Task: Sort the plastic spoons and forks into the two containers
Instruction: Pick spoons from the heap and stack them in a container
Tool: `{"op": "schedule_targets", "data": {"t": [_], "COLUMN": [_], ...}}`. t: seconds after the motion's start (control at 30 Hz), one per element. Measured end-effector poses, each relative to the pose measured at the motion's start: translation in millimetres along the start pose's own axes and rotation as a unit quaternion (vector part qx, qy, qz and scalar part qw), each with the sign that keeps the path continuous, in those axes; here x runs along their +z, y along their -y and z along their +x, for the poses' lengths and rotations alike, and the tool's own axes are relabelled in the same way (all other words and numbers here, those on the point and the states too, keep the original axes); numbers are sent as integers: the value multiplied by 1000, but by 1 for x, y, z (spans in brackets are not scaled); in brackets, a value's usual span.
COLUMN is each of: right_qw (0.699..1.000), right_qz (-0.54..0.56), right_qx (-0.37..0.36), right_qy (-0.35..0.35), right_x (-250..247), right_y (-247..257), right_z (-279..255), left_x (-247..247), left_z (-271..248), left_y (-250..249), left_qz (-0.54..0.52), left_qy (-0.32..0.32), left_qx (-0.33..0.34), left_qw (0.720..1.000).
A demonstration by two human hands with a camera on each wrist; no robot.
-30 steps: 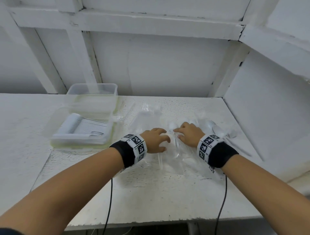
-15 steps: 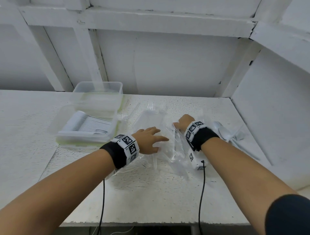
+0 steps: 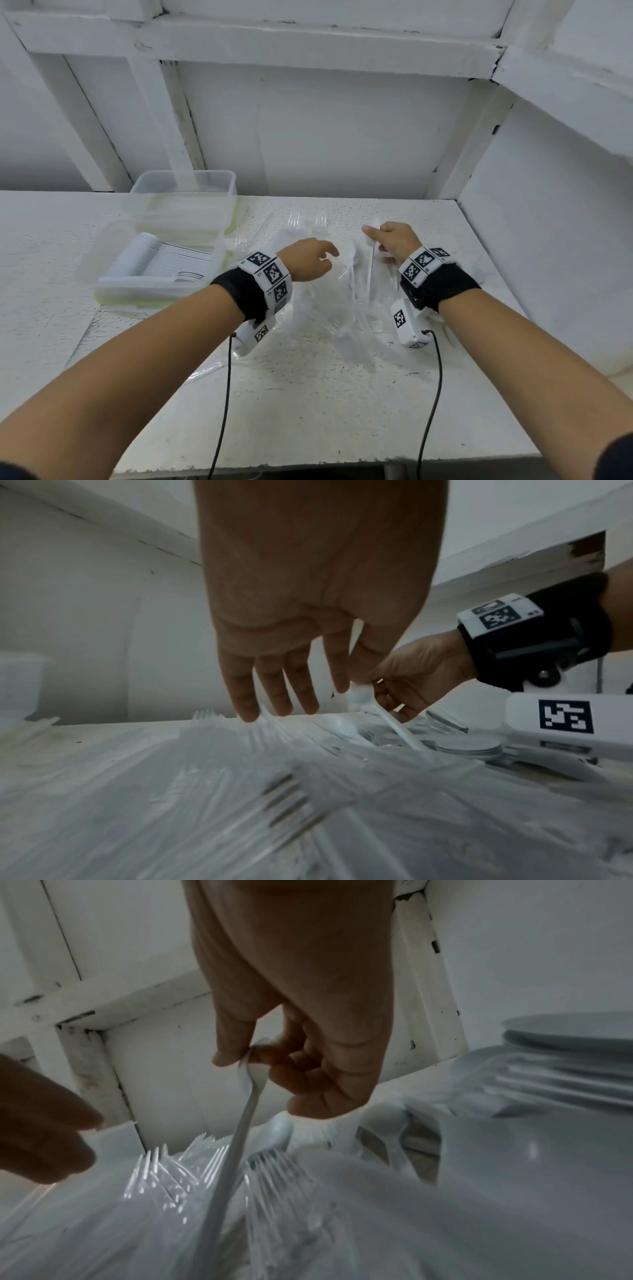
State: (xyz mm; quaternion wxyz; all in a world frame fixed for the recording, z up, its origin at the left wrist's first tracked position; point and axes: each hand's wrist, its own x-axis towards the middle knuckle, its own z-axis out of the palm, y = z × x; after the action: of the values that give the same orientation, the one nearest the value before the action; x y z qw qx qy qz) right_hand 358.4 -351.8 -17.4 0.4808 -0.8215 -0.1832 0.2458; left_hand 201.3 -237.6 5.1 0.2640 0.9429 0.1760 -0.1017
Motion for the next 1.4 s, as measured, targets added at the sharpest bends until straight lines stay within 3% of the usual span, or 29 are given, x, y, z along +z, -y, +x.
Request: {"op": "schedule_targets", "data": {"t": [0.13,0.23,0.37,0.47,0.6,0.73,0.87,0.97,1.1,1.17,1.3,1.4], "right_qw": [990,982,984,989,991,992,993,987,966,948,908,925], "right_qz": [101,137,88,6,5,-18,-94,-157,-256,-315,-413,-376], "right_qx": [-61,-90,-123,-135,-129,-124,-67,-33,22,26,-23,-9], "right_qy": [-78,-94,-97,-57,-22,2,-6,-6,11,31,65,47], "right_x": [-9,-16,-21,-24,-27,-31,-21,-9,10,19,36,43], "right_y": [13,20,21,12,3,0,-6,-7,0,3,2,5], "right_z": [-11,-21,-29,-33,-42,-47,-35,-23,-10,-10,-10,-6], "left_x": [12,23,36,41,43,33,18,9,-8,-14,-19,-18], "left_z": [30,48,65,71,75,73,67,61,46,36,19,10], "left_y": [-12,-23,-29,-33,-32,-29,-22,-14,-3,4,19,28], "left_qz": [35,114,189,199,109,2,-101,-237,-390,-415,-392,-391], "left_qy": [-29,-15,19,20,22,-33,-78,-150,-256,-271,-262,-234], "left_qx": [-22,-66,-90,-84,-92,-123,-130,-125,-129,-126,-121,-128], "left_qw": [999,991,978,976,990,992,983,952,875,859,873,881]}}
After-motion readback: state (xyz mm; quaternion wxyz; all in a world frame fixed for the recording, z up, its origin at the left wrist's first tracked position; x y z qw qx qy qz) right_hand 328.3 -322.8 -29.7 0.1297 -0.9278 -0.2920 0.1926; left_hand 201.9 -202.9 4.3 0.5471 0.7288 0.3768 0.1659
